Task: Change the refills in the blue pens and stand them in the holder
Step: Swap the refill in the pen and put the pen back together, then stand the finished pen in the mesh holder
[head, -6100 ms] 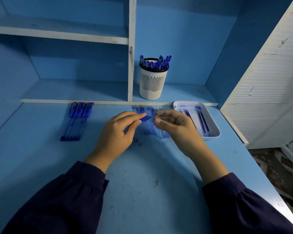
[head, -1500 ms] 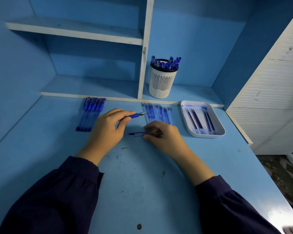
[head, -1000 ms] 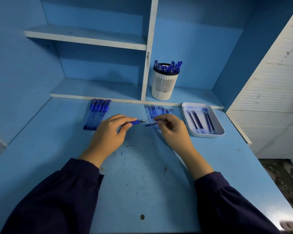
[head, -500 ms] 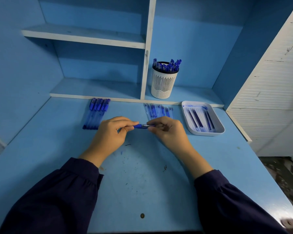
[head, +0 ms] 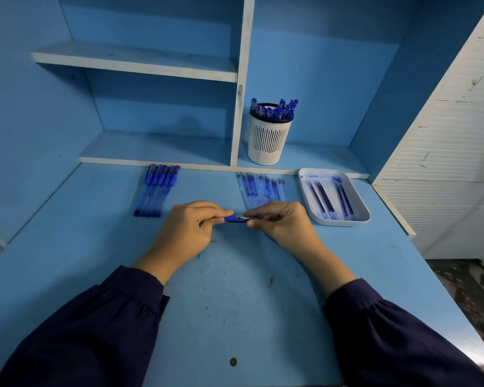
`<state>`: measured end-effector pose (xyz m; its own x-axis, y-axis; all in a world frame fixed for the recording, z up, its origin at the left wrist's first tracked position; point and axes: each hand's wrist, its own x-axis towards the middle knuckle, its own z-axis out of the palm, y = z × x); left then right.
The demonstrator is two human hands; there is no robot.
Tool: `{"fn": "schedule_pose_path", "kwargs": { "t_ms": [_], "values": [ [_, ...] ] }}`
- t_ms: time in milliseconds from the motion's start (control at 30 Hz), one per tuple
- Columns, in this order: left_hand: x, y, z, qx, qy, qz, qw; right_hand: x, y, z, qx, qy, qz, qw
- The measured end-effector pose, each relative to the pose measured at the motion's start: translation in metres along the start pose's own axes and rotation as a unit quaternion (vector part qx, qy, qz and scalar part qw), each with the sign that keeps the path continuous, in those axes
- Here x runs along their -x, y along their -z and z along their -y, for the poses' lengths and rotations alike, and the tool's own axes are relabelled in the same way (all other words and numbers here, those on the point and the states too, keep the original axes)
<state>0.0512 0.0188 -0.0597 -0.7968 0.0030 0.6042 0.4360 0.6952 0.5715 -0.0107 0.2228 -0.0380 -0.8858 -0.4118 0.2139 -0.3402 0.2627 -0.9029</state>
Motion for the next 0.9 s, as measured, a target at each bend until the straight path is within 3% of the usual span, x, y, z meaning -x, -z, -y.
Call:
{"fn": "schedule_pose_path", "kwargs": {
  "t_ms": [100, 267, 500, 633, 767, 900],
  "values": [
    [0.000, 0.001, 0.000, 0.000, -0.001, 0.005, 1.000, 0.002, -0.001, -0.001, -0.001, 0.004, 0.003, 1.000],
    [-0.004, 0.001, -0.008, 0.040, 0.009, -0.037, 0.998, 0.001, -0.001, 0.012, -0.096, 0.033, -0.020, 0.995],
    [-0.017, -0.007, -0.011, 0.032, -0.008, -0.041, 0.999, 0.002, 0.003, 0.024, -0.041, 0.111, -0.095, 0.988],
    [-0.022, -0.009, 0.004, -0.054, 0.047, 0.012, 0.997, -0.001, 0.017, 0.032, 0.006, 0.180, -0.192, 0.965],
    [-0.034, -0.012, 0.015, -0.140, 0.150, 0.110, 0.973, -0.010, 0.036, 0.046, 0.047, 0.231, -0.295, 0.926],
    [-0.048, -0.018, 0.023, -0.167, 0.189, 0.157, 0.955, -0.029, 0.053, 0.068, 0.072, 0.297, -0.362, 0.881]
  ]
}}
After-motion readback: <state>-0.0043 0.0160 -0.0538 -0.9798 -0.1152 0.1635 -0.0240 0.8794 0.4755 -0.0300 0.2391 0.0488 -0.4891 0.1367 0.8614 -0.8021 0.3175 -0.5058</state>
